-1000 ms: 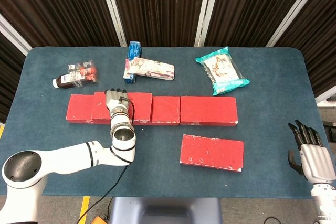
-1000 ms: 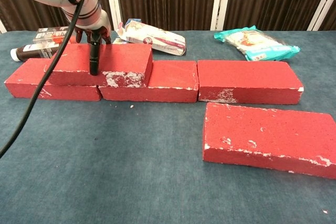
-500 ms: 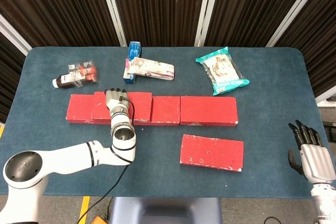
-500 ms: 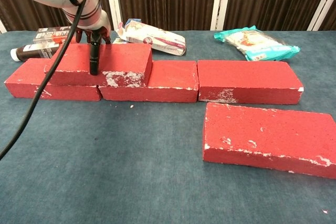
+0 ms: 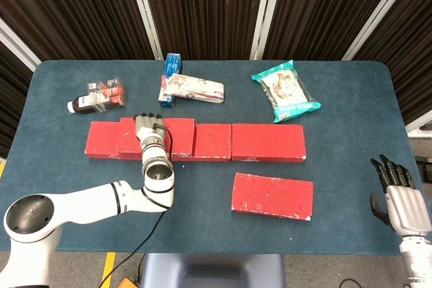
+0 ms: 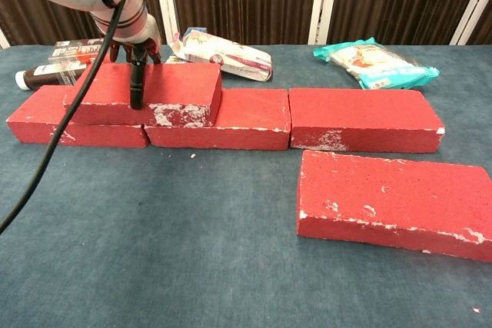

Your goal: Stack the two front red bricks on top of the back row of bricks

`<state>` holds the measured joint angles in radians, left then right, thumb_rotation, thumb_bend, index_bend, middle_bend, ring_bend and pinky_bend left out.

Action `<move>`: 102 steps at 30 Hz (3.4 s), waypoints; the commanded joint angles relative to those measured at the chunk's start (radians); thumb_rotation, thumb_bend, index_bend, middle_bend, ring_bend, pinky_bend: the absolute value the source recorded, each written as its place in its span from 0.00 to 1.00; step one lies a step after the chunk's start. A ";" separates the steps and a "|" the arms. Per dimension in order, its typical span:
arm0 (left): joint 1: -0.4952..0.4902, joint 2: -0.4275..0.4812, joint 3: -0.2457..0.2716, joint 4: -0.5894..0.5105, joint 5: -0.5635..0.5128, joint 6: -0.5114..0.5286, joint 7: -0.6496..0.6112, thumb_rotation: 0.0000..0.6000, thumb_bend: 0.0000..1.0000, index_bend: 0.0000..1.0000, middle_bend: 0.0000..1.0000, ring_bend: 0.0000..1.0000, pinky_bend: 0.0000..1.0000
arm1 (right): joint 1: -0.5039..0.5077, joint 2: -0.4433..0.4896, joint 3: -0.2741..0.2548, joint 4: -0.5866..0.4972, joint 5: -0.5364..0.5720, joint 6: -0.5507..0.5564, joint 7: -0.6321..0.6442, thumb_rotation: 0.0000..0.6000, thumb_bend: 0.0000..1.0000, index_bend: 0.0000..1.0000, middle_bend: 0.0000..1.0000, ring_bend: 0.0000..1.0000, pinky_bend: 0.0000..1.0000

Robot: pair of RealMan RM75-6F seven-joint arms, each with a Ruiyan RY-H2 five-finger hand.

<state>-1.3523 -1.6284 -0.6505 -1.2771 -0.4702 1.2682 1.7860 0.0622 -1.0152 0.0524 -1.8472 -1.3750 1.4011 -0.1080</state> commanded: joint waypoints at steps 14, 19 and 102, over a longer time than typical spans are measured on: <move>0.001 -0.005 -0.003 -0.001 0.008 0.000 -0.006 1.00 0.00 0.00 0.00 0.00 0.11 | -0.001 0.000 0.002 -0.001 0.002 0.004 0.003 1.00 0.65 0.17 0.02 0.00 0.00; 0.001 -0.007 -0.001 0.003 0.018 0.004 -0.013 1.00 0.00 0.00 0.00 0.00 0.11 | -0.001 0.000 0.001 0.000 0.002 0.002 0.001 1.00 0.65 0.17 0.02 0.00 0.00; 1.359 0.514 0.536 -0.347 2.031 0.179 -1.684 1.00 0.18 0.00 0.00 0.00 0.04 | 0.052 -0.020 -0.022 -0.042 0.020 -0.100 -0.103 1.00 0.30 0.12 0.02 0.00 0.00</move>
<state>0.0049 -1.1068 -0.1253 -1.6292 1.5565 1.4439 0.1185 0.0990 -1.0380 0.0303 -1.8690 -1.3646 1.3227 -0.1877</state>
